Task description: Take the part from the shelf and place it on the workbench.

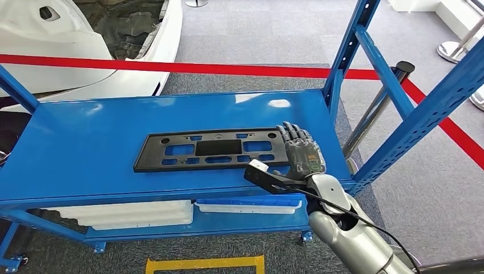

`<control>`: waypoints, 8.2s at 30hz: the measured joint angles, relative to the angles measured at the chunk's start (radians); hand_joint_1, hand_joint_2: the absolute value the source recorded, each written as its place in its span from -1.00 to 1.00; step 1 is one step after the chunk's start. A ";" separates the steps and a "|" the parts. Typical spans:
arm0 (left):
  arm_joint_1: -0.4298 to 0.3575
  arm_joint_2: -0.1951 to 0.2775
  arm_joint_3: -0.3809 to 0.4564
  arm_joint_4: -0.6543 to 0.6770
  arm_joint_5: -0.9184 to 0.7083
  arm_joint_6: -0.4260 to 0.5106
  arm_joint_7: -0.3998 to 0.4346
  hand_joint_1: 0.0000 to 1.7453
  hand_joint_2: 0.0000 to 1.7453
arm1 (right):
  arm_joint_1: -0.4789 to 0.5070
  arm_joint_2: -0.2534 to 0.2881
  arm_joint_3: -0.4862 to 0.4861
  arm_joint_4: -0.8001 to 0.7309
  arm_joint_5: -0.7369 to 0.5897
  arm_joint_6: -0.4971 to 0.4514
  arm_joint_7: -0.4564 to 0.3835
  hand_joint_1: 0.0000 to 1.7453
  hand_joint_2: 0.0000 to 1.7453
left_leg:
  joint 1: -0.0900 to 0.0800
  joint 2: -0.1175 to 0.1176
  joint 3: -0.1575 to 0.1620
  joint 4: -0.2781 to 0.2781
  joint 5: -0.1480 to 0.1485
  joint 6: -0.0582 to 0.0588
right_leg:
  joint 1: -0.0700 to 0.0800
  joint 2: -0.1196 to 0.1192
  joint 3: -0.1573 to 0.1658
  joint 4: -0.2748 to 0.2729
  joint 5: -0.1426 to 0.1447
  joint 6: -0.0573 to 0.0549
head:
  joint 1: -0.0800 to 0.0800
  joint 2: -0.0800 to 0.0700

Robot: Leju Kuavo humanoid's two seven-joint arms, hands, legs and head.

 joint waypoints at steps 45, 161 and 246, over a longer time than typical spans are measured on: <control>-0.027 0.000 0.000 0.001 -0.053 -0.018 -0.012 -1.00 -1.00 | -0.166 0.078 0.096 0.371 -0.320 -0.060 -0.297 -1.00 1.00 | 0.000 0.000 0.000 0.000 0.000 0.000 | 0.001 -0.002 0.000 0.000 0.000 0.000 | 0.000 0.000; -0.031 0.016 0.043 0.002 -0.019 -0.026 -0.078 -1.00 1.00 | -0.273 -0.027 0.189 -0.358 0.318 0.061 -0.040 1.00 1.00 | 0.000 0.000 0.006 0.000 0.001 0.000 | 0.000 -0.001 0.006 0.000 0.000 0.001 | 0.000 0.000; -0.025 0.026 0.070 0.002 -0.047 -0.002 -0.053 -1.00 1.00 | -0.206 -0.054 0.158 -0.403 0.202 -0.040 0.012 1.00 1.00 | 0.009 0.012 0.003 -0.001 0.000 0.009 | -0.013 -0.007 -0.087 0.122 0.011 0.017 | 0.037 0.000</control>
